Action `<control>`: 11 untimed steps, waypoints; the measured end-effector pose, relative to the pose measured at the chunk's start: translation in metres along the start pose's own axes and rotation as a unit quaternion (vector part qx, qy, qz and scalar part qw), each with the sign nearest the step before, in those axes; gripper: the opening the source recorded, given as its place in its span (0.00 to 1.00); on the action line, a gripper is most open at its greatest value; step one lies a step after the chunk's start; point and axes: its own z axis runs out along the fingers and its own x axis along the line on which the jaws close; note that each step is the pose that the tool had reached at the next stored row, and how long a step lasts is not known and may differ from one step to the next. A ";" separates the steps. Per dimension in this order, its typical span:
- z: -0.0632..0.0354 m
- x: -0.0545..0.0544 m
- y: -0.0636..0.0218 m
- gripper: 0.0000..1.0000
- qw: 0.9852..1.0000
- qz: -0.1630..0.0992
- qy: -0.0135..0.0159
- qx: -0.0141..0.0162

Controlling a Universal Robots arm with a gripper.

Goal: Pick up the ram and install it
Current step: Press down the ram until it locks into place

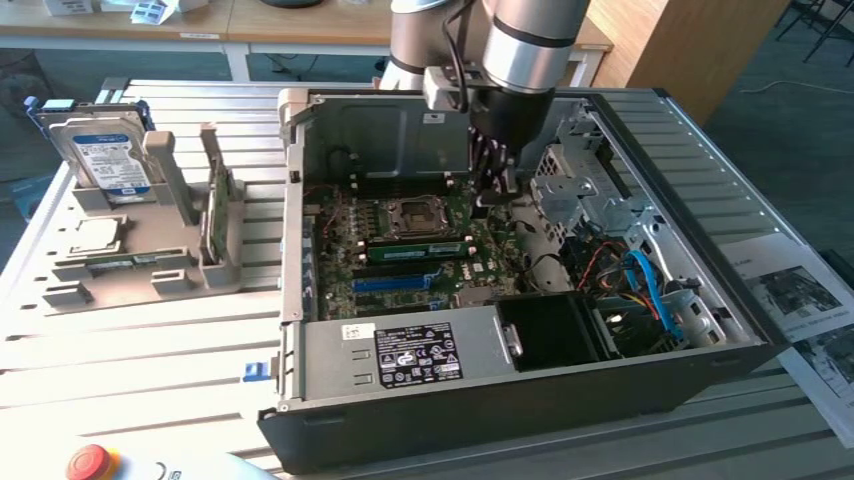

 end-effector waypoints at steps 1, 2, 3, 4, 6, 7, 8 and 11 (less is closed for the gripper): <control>0.0017 0.000 -0.0001 0.10 1.000 0.000 0.000 0.000; 0.0035 0.000 -0.0002 0.10 1.000 0.000 0.000 0.000; 0.0053 0.000 -0.0003 0.10 1.000 0.000 0.000 0.000; 0.0071 0.000 -0.0003 0.10 1.000 0.000 0.000 0.000; 0.0108 -0.001 -0.0005 0.10 1.000 0.000 0.000 0.000; 0.0126 -0.001 -0.0006 0.10 1.000 0.000 0.000 0.000; 0.0144 -0.001 -0.0007 0.10 1.000 0.000 0.000 0.000; 0.0198 -0.001 -0.0009 0.10 1.000 0.000 0.000 0.000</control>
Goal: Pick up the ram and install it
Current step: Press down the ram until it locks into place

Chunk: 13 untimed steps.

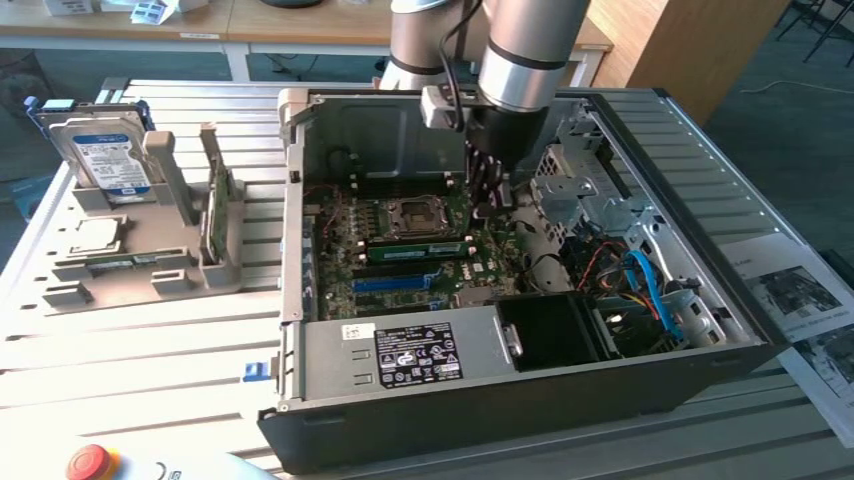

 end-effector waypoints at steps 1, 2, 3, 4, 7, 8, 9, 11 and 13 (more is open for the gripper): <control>0.0019 0.000 -0.0001 0.10 1.000 0.000 0.000 0.000; 0.0036 0.000 -0.0002 0.10 1.000 0.000 0.000 0.000; 0.0052 0.000 -0.0002 0.10 1.000 0.000 0.000 0.000; 0.0067 0.000 -0.0003 0.10 1.000 0.000 0.000 0.000; 0.0098 -0.001 -0.0004 0.10 1.000 0.000 0.000 0.000; 0.0098 -0.001 -0.0004 0.10 1.000 0.000 0.000 0.000; 0.0098 -0.001 -0.0004 0.10 1.000 0.000 0.000 0.000; 0.0098 -0.001 -0.0004 0.10 1.000 0.000 0.000 0.000; 0.0113 -0.001 -0.0005 0.10 1.000 0.000 0.000 0.000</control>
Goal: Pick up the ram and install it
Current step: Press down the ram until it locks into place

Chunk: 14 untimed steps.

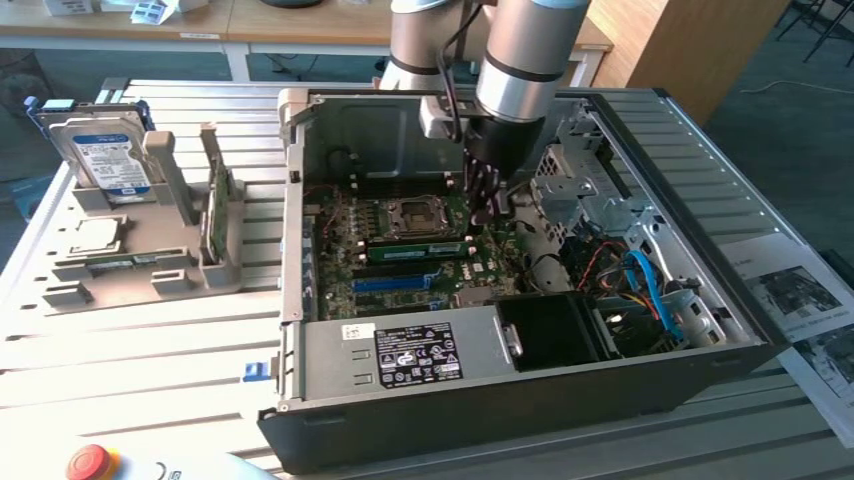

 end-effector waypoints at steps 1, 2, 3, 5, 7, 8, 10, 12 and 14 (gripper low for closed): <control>0.0016 0.000 -0.0001 0.10 1.000 0.000 0.000 0.000; 0.0031 0.000 -0.0001 0.10 1.000 0.000 0.000 0.000; 0.0046 0.000 -0.0002 0.10 1.000 0.000 0.000 0.000; 0.0076 0.000 -0.0003 0.10 1.000 0.000 0.000 0.000; 0.0102 -0.001 -0.0005 0.10 1.000 0.000 0.000 0.000; 0.0113 -0.001 -0.0005 0.10 1.000 0.000 0.000 0.000; 0.0117 -0.001 -0.0005 0.10 1.000 0.000 0.000 0.000; 0.0119 -0.001 -0.0002 0.10 1.000 0.000 0.000 0.000; 0.0121 -0.001 0.0000 0.10 1.000 0.000 0.000 0.000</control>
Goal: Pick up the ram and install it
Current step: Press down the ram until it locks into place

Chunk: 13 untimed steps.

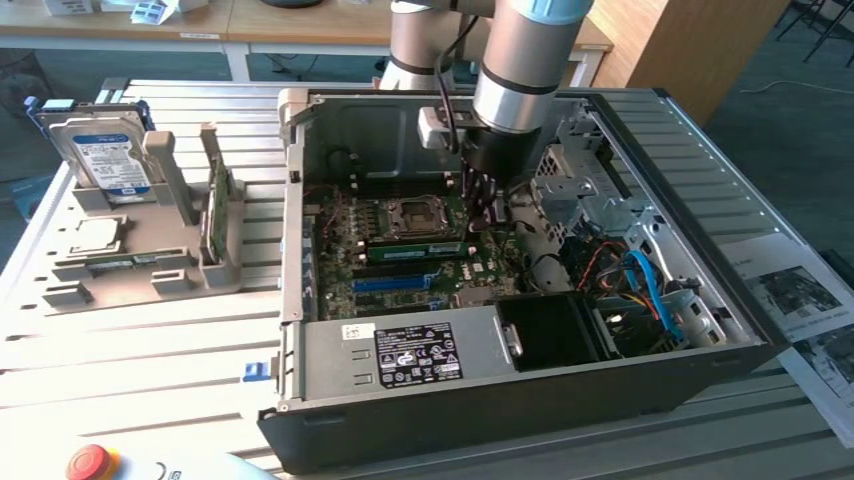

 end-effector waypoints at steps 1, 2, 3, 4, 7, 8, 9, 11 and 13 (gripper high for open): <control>0.0000 0.000 0.0000 0.10 1.000 0.000 0.000 0.000; 0.0001 0.000 0.0000 0.10 1.000 0.000 0.000 0.000; 0.0007 0.000 -0.0001 0.10 1.000 0.000 0.000 0.000; 0.0014 0.000 -0.0001 0.10 1.000 0.000 0.000 0.000; 0.0032 0.000 -0.0002 0.10 1.000 0.000 0.000 0.000; 0.0036 0.000 -0.0002 0.10 1.000 0.000 0.000 0.000; 0.0035 0.000 -0.0001 0.10 1.000 0.000 0.000 0.000; 0.0036 0.000 -0.0001 0.10 1.000 0.000 0.000 0.000; 0.0042 0.000 -0.0002 0.10 1.000 0.000 0.000 0.000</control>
